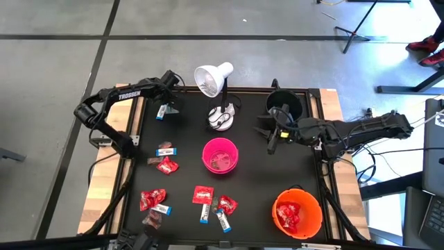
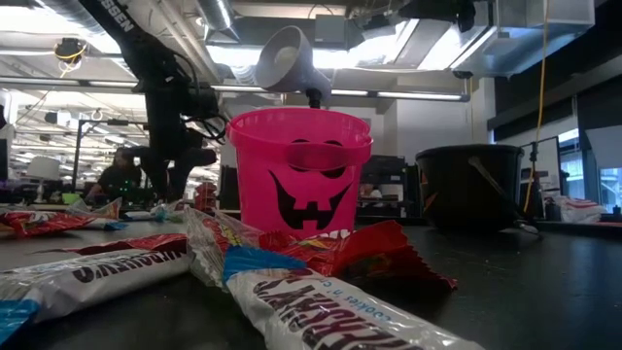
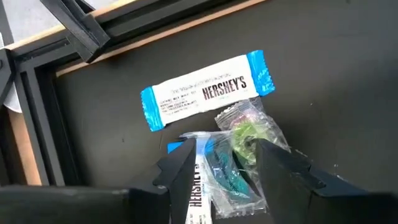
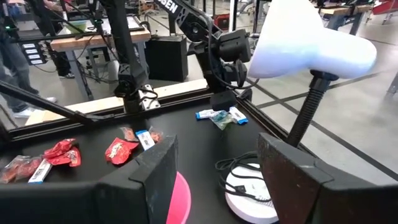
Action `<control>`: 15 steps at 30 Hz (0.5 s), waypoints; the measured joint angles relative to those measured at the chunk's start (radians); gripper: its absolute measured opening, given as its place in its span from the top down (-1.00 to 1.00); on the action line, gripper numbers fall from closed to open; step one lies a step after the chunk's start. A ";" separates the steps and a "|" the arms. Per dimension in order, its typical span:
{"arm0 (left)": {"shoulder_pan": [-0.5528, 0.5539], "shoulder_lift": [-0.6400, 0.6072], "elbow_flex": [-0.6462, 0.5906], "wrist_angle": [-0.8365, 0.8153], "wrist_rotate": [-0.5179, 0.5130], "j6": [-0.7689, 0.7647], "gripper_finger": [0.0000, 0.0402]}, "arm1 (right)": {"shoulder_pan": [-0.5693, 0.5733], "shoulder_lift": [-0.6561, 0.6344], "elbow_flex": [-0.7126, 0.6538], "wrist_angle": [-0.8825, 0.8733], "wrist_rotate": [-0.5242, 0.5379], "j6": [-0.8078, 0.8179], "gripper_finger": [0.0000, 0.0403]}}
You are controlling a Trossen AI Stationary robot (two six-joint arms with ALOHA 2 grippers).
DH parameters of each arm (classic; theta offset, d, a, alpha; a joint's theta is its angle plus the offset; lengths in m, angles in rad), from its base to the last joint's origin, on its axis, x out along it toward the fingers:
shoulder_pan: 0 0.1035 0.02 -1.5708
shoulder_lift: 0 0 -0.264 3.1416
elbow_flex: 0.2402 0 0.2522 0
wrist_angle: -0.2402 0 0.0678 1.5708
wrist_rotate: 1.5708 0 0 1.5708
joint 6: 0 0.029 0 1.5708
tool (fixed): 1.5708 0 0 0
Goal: Sort candy
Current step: Put the blue gummy into the pink bucket
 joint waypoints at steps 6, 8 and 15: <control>0.019 0.041 0.000 -0.009 0.058 -0.003 0.30 | 0.000 0.000 0.000 0.001 0.011 -0.004 -0.07; 0.019 0.067 0.000 -0.009 0.063 -0.003 0.31 | 0.000 0.000 0.000 0.002 0.011 -0.004 -0.07; 0.015 0.090 0.000 0.008 0.073 0.004 0.43 | 0.000 0.000 0.000 0.001 0.011 -0.011 -0.07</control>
